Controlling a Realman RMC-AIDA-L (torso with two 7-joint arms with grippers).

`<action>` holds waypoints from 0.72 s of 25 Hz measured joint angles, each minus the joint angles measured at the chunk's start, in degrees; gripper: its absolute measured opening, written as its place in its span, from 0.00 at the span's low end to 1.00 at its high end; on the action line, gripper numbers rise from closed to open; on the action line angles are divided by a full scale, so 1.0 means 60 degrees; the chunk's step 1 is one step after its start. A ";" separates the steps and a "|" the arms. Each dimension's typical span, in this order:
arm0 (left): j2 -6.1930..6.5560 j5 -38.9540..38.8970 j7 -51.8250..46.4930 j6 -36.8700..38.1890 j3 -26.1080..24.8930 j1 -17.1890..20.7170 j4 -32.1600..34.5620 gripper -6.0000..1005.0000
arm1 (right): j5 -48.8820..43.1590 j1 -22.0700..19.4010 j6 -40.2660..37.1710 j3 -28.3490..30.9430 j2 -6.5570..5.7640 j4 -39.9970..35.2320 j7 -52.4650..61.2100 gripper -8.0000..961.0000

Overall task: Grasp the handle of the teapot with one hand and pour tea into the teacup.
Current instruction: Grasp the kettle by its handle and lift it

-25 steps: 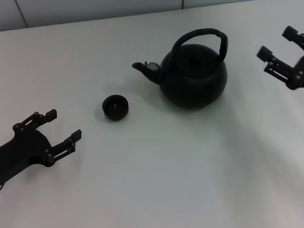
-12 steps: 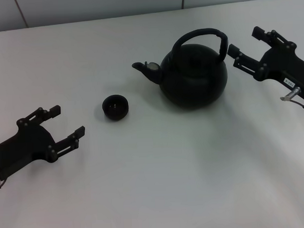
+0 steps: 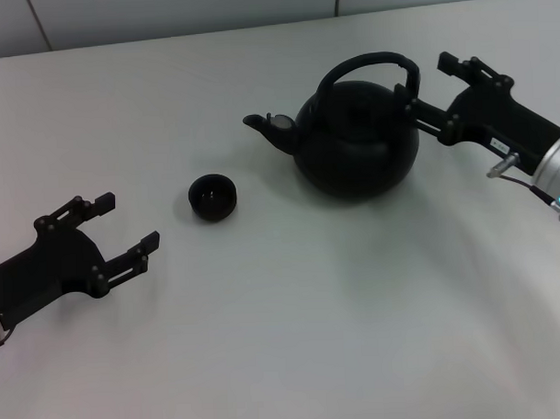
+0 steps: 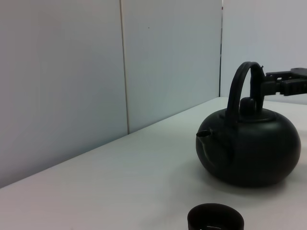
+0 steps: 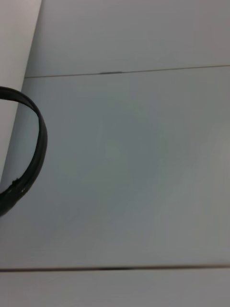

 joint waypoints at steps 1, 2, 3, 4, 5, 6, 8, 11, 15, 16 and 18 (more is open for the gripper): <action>0.0000 0.0000 0.0000 0.0000 0.0000 0.0000 0.0000 0.80 | 0.0000 0.0069 0.0067 0.0002 0.0000 0.0062 -0.0076 0.85; 0.0000 0.0000 -0.0001 0.0000 -0.0001 0.0000 -0.0008 0.80 | 0.0002 0.0116 0.0118 0.0005 0.0000 0.0107 -0.0141 0.85; 0.0000 0.0000 -0.0001 0.0000 -0.0001 0.0000 -0.0008 0.80 | 0.0026 0.0195 0.0179 0.0058 0.0000 0.0146 -0.0224 0.85; 0.0000 0.0001 -0.0002 0.0001 -0.0002 0.0001 -0.0028 0.80 | 0.0026 0.0195 0.0179 0.0058 0.0000 0.0146 -0.0224 0.85; 0.0000 0.0000 -0.0003 0.0003 -0.0003 0.0006 -0.0035 0.80 | 0.0032 0.0229 0.0208 0.0086 0.0001 0.0159 -0.0234 0.85; 0.0000 0.0000 -0.0003 0.0003 -0.0003 0.0006 -0.0035 0.80 | 0.0043 0.0271 0.0261 0.0113 0.0002 0.0176 -0.0234 0.85; -0.0001 0.0001 -0.0003 0.0004 -0.0004 0.0009 -0.0037 0.80 | 0.0066 0.0409 0.0466 0.0136 -0.0003 0.0205 -0.0234 0.85; 0.0000 0.0005 -0.0004 0.0002 0.0019 0.0016 -0.0043 0.80 | 0.0072 0.0498 0.0585 0.0143 -0.0003 0.0207 -0.0234 0.85; -0.0001 0.0010 -0.0004 0.0002 0.0025 0.0013 -0.0035 0.80 | 0.0077 0.0710 0.0935 0.0129 -0.0003 0.0274 -0.0218 0.85; -0.0001 0.0010 -0.0004 0.0002 0.0025 0.0013 -0.0035 0.80 | 0.0078 0.0774 0.1042 0.0099 -0.0010 0.0313 -0.0205 0.84; 0.0000 0.0014 -0.0004 0.0002 0.0025 0.0011 -0.0036 0.80 | 0.0081 0.0865 0.1147 0.0098 -0.0007 0.0359 -0.0211 0.84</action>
